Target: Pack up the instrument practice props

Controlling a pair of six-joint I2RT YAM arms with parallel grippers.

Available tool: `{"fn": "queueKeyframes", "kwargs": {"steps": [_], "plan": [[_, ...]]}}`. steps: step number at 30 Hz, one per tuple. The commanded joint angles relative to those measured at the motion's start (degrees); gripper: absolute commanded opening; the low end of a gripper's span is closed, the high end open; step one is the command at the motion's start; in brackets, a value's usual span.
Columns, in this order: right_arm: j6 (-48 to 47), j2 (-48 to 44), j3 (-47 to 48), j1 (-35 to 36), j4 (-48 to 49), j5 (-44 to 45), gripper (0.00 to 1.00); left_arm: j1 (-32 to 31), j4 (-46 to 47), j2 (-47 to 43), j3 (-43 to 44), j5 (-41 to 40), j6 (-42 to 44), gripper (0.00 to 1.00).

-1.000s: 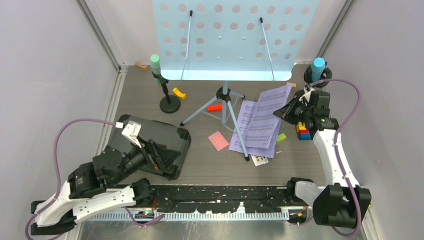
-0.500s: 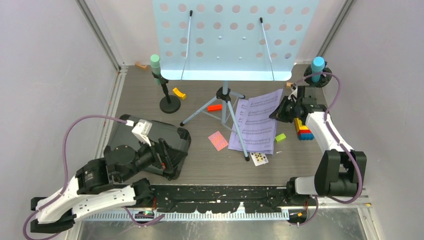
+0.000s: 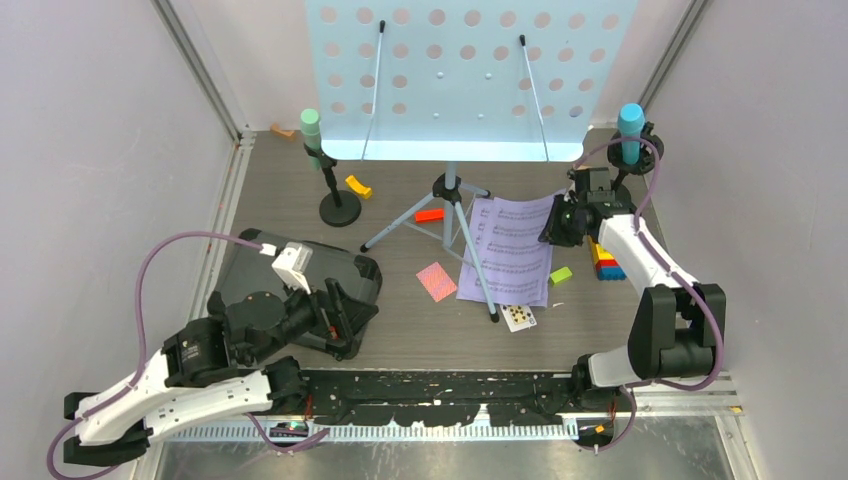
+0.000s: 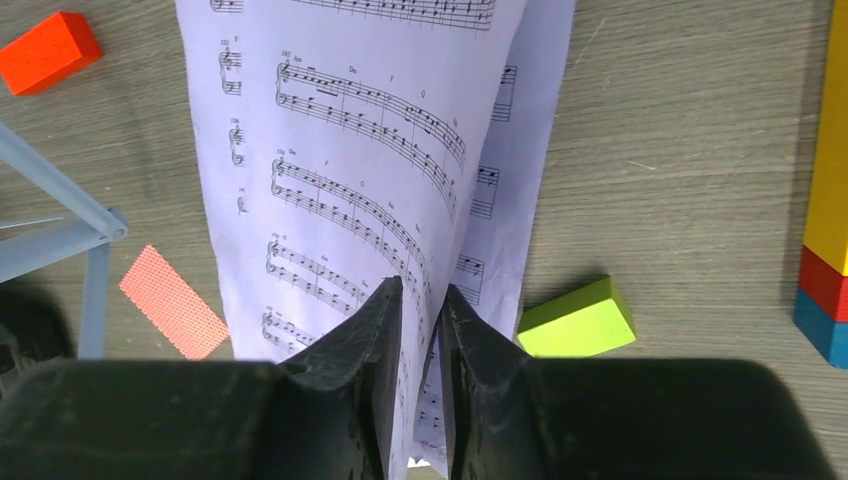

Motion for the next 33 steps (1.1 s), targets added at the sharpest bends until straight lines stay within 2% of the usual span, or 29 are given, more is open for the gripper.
{"fn": "queueKeyframes", "kwargs": {"steps": [1,7,12,17,22,27,33], "plan": [[-1.06,-3.56,0.97,0.35,0.28,4.63,0.29,-0.14,-0.69,0.05,-0.13,-2.99,-1.13,0.99],[-0.41,-9.25,0.41,0.4,-0.04,6.67,0.37,-0.1,-2.21,2.23,-0.07,-4.53,-2.34,0.98],[-0.66,-13.64,1.16,0.42,-2.37,8.92,0.57,-0.08,-2.82,2.3,-0.97,-6.31,-3.56,0.98],[-1.03,-18.2,1.35,0.42,-4.63,15.18,0.64,-0.1,-2.23,2.05,-2.05,-7.45,-4.12,0.98],[-0.32,-23.23,1.22,0.4,-5.47,18.68,0.77,-0.11,-1.53,2.69,-2.42,-8.05,-4.09,0.98],[0.73,-26.62,1.98,0.44,-6.54,20.17,0.82,-0.12,-1.62,4.13,-2.26,-8.71,-3.83,0.98],[1.26,-30.25,1.98,0.37,-6.83,23.48,0.83,-0.1,-0.41,6.1,-3.81,-7.52,-4.32,0.98]]}}
